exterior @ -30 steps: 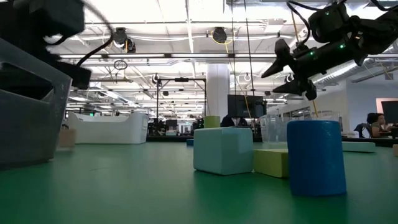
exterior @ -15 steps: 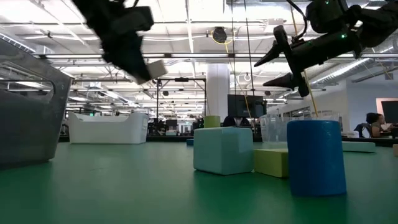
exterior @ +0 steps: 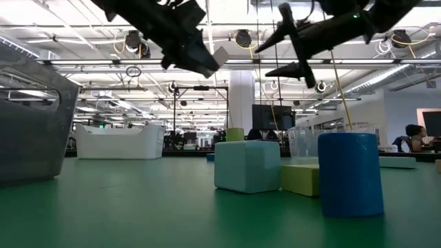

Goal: Sort & place blocks by color
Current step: Put the left light brown block into the transparent bin

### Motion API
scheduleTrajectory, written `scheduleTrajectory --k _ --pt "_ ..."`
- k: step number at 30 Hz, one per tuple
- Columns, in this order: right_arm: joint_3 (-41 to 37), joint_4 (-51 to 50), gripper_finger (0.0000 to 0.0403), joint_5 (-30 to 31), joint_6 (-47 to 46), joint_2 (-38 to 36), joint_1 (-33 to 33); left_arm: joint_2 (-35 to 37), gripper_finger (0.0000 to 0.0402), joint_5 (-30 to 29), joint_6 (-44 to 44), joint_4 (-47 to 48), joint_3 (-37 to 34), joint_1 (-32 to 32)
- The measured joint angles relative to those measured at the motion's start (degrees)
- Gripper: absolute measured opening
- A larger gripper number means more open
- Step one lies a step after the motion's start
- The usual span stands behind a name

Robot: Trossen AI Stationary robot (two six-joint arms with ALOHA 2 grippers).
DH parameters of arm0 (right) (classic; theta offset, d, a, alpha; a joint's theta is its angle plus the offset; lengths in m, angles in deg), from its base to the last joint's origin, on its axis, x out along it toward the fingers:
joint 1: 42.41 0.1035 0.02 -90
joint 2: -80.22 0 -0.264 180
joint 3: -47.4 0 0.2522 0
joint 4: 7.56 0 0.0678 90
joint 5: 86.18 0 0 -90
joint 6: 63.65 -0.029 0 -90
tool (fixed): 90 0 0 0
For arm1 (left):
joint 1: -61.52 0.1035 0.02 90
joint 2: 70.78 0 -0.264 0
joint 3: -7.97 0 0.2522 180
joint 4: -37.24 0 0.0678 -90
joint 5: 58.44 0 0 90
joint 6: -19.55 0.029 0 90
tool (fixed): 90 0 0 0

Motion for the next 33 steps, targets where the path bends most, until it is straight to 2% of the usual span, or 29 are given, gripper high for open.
scheduleTrajectory --k 8,13,15,22,33 --pt "6.6 -0.1 0.0272 -0.2 -1.6 10.8 1.6 -3.9 0.0131 0.1 -1.4 -3.8 0.0 -0.2" --pt "10.2 0.4 0.0272 -4.4 -3.5 15.8 1.9 -3.9 0.0131 -0.7 -1.4 -3.7 0.0 0.4" --pt "11.5 0.4 0.0272 -4.3 -3.3 17.1 2.3 -3.9 0.0131 -0.8 -1.5 -2.9 0.0 0.9" --pt "12.3 6.0 0.0272 -5.0 -2.8 18.3 3.1 -3.9 0.0131 -1.2 -1.6 0.0 0.0 1.4" --pt "12.3 4.1 0.0272 -4.7 -3.3 18.3 3.4 -3.9 0.0131 -1.7 2.2 -7.3 0.0 2.5"
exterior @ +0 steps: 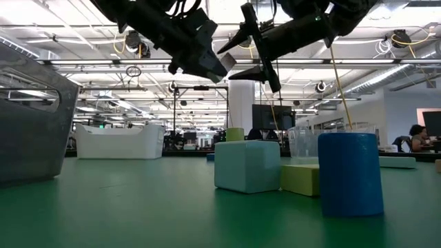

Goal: Sort & place blocks by color
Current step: Put the left light brown block into the transparent bin

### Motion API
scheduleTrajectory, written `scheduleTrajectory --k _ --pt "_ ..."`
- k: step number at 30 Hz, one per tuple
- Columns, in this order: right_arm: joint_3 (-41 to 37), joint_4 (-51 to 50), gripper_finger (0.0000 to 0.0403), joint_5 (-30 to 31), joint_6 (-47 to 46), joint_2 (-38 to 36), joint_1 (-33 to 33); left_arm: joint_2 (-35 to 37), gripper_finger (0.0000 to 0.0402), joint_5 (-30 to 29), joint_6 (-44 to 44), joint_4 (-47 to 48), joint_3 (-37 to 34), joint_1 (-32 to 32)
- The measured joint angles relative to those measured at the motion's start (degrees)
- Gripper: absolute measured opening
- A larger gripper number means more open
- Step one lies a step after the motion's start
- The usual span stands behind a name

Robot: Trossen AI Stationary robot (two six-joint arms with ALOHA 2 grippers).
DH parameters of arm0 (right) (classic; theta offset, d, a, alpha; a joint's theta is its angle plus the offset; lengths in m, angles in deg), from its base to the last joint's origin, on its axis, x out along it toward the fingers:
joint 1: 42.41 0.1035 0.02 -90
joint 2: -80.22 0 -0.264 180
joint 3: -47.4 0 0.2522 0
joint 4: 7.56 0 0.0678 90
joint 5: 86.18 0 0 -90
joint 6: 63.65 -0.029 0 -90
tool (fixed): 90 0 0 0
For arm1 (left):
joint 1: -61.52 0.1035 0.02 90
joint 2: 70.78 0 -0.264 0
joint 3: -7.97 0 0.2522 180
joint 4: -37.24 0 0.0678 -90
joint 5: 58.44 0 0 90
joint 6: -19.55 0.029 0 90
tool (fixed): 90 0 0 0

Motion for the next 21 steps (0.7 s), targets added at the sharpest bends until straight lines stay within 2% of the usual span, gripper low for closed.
scheduleTrajectory --k 6,9,15,19,21 --pt "0.0 0.0 0.0249 0.1 -0.7 0.0 0.0 0.0 0.0131 0.0 1.1 -0.4 0.0 0.0" --pt "0.0 0.0 0.0216 0.1 -0.7 0.0 0.0 0.0 0.0131 0.0 1.2 -0.4 0.0 0.0" --pt "0.0 0.2 0.0125 0.5 -0.9 0.0 0.0 0.0 0.0131 -0.4 1.5 -0.1 0.0 0.0" --pt "0.0 0.7 0.0117 0.7 -1.3 0.0 0.0 0.0 0.0132 -1.0 1.5 -0.3 0.0 0.0" --pt "0.0 0.8 0.0117 0.7 -1.8 0.0 0.0 0.0 0.0155 -1.2 1.3 -0.7 0.0 0.0"
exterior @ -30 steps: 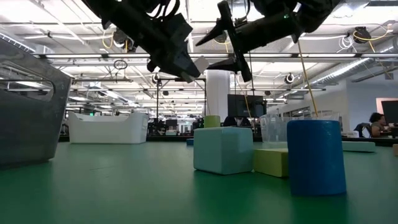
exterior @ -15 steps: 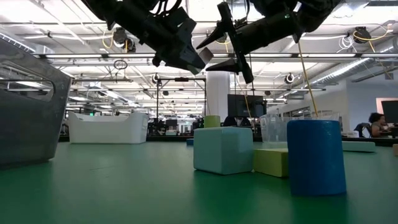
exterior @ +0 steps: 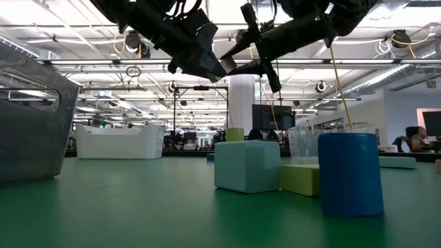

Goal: Sort & place blocks by color
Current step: Put the left light brown block into the transparent bin

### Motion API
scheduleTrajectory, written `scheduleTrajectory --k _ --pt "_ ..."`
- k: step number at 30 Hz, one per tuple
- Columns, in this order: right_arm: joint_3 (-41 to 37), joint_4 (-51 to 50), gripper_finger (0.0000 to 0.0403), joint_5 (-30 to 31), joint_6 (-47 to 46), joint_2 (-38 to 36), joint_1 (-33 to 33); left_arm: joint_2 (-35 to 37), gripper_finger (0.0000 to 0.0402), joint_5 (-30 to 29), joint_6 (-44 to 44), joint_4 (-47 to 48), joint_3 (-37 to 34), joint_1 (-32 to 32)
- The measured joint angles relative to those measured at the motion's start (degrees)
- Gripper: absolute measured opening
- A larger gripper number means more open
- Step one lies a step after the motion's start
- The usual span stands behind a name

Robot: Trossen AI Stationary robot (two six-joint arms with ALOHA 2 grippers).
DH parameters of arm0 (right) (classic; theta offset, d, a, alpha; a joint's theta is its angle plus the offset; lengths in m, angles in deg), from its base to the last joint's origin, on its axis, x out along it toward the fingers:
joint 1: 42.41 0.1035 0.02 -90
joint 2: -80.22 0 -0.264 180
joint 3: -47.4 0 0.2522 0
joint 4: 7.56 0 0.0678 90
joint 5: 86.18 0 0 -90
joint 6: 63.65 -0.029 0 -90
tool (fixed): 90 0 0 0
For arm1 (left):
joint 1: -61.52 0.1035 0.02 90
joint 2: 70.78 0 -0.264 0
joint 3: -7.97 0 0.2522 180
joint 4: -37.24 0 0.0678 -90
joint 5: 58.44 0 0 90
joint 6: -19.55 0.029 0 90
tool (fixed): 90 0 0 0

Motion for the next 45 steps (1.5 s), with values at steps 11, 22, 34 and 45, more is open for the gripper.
scheduleTrajectory --k 11,22,34,45 --pt "0.0 -11.8 0.0117 -0.5 6.5 -3.2 -5.6 0.1 0.0280 0.4 -4.6 -0.7 0.0 -0.1" --pt "0.0 -35.5 0.0117 -0.1 16.8 -14.9 -14.8 0.1 0.0274 0.5 -5.3 1.9 0.0 0.1" --pt "-1.3 -58.1 0.0117 9.9 21.3 -19.9 -25.6 -0.5 0.0273 0.4 -5.4 4.0 0.0 3.8" --pt "-6.1 -58.3 0.0182 9.7 24.2 -19.9 -28.3 -10.5 0.0273 8.7 -0.8 2.5 0.0 6.7"
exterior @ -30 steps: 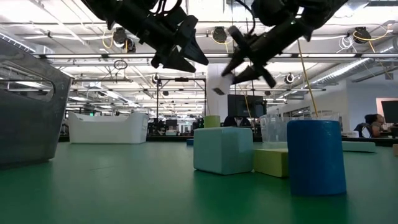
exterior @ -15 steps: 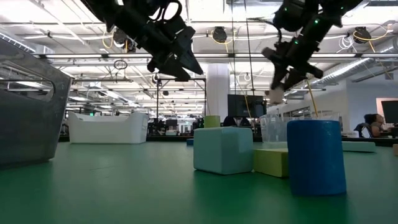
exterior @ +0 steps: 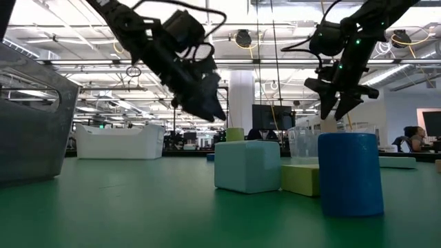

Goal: Sort & place blocks by color
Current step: Put the left light brown block into the transparent bin, then put the top blue block into the black bin

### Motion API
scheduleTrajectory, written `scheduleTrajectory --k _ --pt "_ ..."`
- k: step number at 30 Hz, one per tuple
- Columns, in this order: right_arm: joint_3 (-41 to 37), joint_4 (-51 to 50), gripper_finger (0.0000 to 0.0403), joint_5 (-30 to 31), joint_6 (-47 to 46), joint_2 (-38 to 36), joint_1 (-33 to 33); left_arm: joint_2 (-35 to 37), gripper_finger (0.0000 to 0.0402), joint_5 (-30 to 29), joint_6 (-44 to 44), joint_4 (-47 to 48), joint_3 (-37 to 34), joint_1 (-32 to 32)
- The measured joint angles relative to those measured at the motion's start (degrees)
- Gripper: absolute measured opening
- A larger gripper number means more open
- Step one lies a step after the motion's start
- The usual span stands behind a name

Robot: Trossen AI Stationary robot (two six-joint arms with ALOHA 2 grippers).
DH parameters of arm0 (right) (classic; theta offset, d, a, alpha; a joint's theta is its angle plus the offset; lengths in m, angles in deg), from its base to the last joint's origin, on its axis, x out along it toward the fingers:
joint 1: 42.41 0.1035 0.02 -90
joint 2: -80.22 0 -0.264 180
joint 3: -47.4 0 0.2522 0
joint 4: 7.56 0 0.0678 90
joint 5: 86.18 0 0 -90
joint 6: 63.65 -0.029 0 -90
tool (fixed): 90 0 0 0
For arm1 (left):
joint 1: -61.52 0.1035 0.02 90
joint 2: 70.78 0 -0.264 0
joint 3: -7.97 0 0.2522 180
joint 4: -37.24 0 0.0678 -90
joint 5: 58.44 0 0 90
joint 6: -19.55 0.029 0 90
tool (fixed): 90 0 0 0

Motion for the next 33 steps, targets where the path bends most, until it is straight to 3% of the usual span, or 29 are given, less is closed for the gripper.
scheduleTrajectory --k 11,19,28,33 --pt "0.0 3.1 0.0261 -1.3 6.0 0.0 0.0 -3.7 0.0273 1.9 21.4 -0.2 0.0 1.3" --pt "0.0 5.6 0.0264 -1.3 7.1 0.0 0.0 -4.5 0.0273 6.5 19.3 0.5 0.0 5.8" --pt "0.0 9.8 0.0265 -1.3 8.5 0.0 -1.1 -5.2 0.0273 9.2 23.0 0.2 0.1 6.8" --pt "0.0 10.6 0.0265 -1.4 9.2 0.0 -2.1 -8.9 0.0273 10.6 26.8 4.7 4.6 6.7"
